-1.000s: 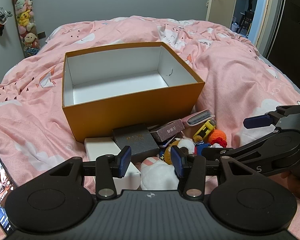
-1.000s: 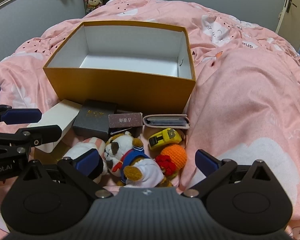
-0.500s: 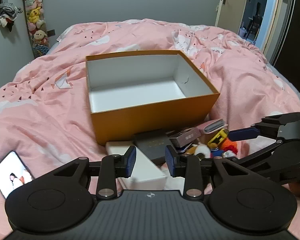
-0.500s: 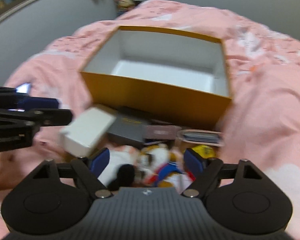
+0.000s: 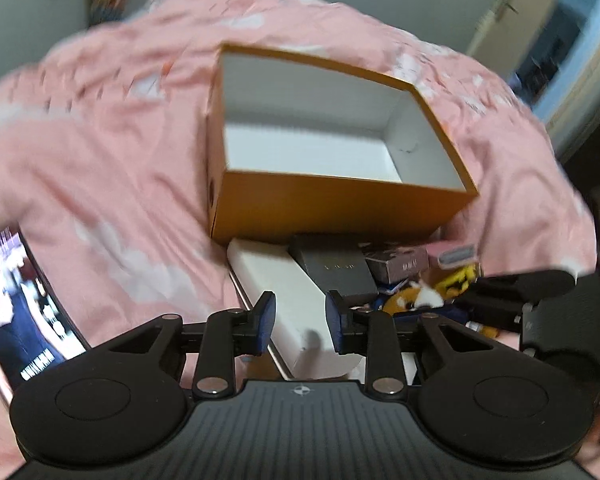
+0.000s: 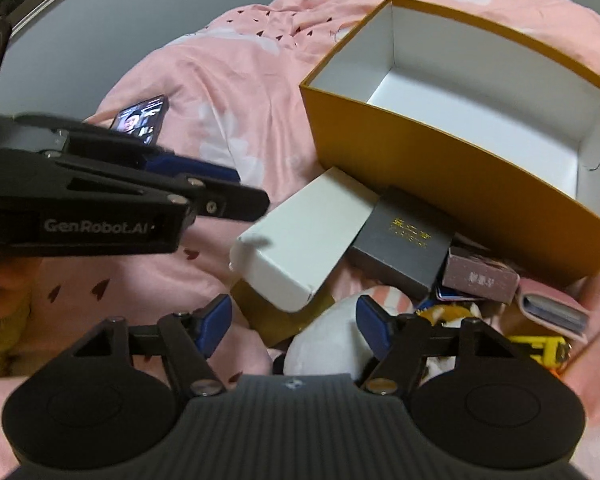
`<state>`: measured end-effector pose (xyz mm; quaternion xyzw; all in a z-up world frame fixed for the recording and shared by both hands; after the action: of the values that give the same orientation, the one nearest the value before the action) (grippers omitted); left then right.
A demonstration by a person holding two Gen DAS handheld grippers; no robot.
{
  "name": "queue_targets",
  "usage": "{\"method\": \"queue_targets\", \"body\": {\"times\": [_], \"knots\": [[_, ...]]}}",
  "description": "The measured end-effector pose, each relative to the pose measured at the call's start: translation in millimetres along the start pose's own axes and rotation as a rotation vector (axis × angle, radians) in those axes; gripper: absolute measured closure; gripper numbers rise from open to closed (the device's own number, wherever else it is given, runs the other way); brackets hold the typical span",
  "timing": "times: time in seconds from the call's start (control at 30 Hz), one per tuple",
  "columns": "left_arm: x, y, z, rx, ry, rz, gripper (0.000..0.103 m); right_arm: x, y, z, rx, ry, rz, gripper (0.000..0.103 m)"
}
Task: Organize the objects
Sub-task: 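Grasp the long white box with the left gripper and lift it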
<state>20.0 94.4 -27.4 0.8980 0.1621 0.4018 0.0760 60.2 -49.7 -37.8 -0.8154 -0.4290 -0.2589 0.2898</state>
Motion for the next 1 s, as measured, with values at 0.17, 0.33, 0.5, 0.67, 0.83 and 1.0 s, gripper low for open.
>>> {"method": "queue_targets", "body": {"times": [0.17,0.33,0.5,0.67,0.83,1.0], "knots": [[-2,-12,14,0.042,-0.024,-0.092,0.067,5,-2,11,0.007,-0.011,-0.019,0.035],[-7,-8,20,0.047,-0.042,-0.085,0.067,5,-17,21,-0.020,-0.006,-0.110,0.033],[-5,-13,14,0.083,-0.009,-0.090,0.067,14,-28,29,-0.043,-0.003,-0.174,0.029],[-2,-20,12,0.126,0.016,-0.091,0.066,26,-38,42,-0.044,-0.021,-0.206,0.030],[-5,-22,14,0.114,0.010,-0.101,0.066,25,-35,41,-0.052,-0.037,-0.178,0.058],[-8,-22,16,0.052,-0.009,-0.164,0.059,20,-11,20,-0.102,-0.025,-0.070,0.070]]}}
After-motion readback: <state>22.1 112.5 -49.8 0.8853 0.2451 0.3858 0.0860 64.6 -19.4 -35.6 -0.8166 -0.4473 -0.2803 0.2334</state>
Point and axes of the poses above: each gripper's, at about its wrist camera, not at the fingertips, and z roughly the way its jaws point, y to its right, x to its top, the point moved 2 cm from there along z, roughly the way its jaws point, and after that the axes turned 14 degrees about y, right-handed, at the moved point
